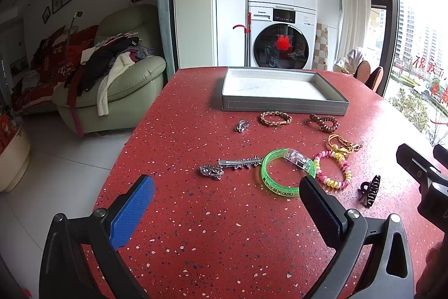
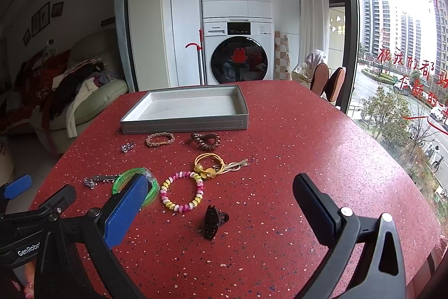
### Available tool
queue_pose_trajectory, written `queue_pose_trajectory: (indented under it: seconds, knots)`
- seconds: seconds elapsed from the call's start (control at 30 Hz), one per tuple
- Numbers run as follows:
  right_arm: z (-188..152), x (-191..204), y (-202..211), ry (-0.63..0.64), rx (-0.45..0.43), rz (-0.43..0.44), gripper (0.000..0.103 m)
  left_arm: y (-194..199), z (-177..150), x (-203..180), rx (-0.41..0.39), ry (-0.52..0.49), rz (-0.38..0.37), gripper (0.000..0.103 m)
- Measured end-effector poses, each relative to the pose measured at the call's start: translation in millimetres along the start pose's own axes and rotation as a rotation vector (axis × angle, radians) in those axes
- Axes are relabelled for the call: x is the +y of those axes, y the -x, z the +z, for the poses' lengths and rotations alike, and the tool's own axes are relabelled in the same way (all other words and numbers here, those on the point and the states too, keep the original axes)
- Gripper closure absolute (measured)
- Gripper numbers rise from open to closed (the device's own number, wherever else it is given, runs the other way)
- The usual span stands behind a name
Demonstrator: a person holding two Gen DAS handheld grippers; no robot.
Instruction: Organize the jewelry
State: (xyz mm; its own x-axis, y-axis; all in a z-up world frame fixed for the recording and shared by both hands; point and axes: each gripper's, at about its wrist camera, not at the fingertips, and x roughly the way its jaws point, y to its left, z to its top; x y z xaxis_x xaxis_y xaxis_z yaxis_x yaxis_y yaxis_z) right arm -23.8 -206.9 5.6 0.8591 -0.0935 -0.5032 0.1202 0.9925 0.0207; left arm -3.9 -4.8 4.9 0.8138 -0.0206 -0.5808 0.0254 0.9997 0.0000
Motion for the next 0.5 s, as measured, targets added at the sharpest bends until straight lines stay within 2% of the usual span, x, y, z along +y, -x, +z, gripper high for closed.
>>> queue_pose_trajectory:
  seconds: [0.5]
  knots:
    - [0.2,-0.1,-0.1,-0.002,0.001,0.000,0.000,-0.5,-3.4,-1.3,0.004,-0.001,-0.002,0.000]
